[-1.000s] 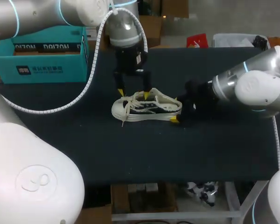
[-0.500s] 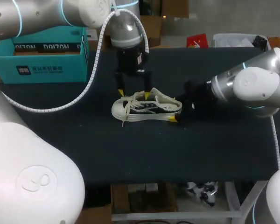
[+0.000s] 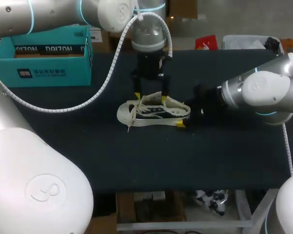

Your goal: Open the shoe tongue, take the insole out of the shoe, put the insole back into the shoe, and pack the shoe into the shoebox

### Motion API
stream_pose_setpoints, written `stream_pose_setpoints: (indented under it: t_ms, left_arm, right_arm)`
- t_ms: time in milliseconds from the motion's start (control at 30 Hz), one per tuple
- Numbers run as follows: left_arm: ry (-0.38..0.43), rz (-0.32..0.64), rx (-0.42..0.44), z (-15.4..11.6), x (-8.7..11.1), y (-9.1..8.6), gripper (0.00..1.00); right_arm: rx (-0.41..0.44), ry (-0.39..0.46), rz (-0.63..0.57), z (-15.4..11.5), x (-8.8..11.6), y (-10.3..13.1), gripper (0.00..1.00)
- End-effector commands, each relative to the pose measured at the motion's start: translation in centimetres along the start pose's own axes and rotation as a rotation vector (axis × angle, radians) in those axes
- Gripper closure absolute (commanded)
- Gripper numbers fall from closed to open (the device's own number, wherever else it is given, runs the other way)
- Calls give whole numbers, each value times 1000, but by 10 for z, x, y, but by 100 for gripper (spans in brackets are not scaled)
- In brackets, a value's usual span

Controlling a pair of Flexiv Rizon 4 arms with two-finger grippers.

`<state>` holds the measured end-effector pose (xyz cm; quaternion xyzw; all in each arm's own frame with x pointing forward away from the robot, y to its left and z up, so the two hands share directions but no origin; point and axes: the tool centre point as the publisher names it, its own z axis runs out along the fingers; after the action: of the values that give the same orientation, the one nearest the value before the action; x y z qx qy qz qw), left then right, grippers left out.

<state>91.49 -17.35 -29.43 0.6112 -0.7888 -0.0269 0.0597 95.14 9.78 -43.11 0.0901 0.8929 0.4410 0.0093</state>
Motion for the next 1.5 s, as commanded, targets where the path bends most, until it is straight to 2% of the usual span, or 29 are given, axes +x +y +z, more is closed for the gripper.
stream_pose_setpoints:
  t_ms: [33, 333, 667, 733, 833, 1100, 1167, 1233, 1500]
  left_arm:
    - [-47, -26, -8, 12, 9, -9, 42]
    - [-55, -57, -46, 29, 14, -29, 37]
    - [-96, -59, -68, 31, 24, -35, 31]
    - [-112, -63, -75, 32, 25, -35, 36]
    - [-137, -75, -92, 35, 23, -37, 50]
    - [-176, -104, -130, 43, 17, -41, 55]
    - [-177, -108, -130, 43, 17, -41, 68]
    - [-170, -113, -120, 41, 15, -40, 100]
    - [-90, -102, -28, 22, 3, -21, 100]
  right_arm:
    - [1, -4, 1, 5, -2, -6, 100]
    - [1, -4, 1, 5, -2, -6, 100]
    - [1, -4, 1, 5, -2, -6, 100]
    - [1, -4, 1, 5, -2, -6, 100]
    - [1, -4, 1, 5, -2, -6, 100]
    - [1, -4, 1, 5, -2, -6, 100]
    - [1, -4, 1, 5, -2, -6, 100]
    - [1, -4, 1, 5, -2, -6, 100]
    - [1, -4, 1, 5, -2, -6, 100]
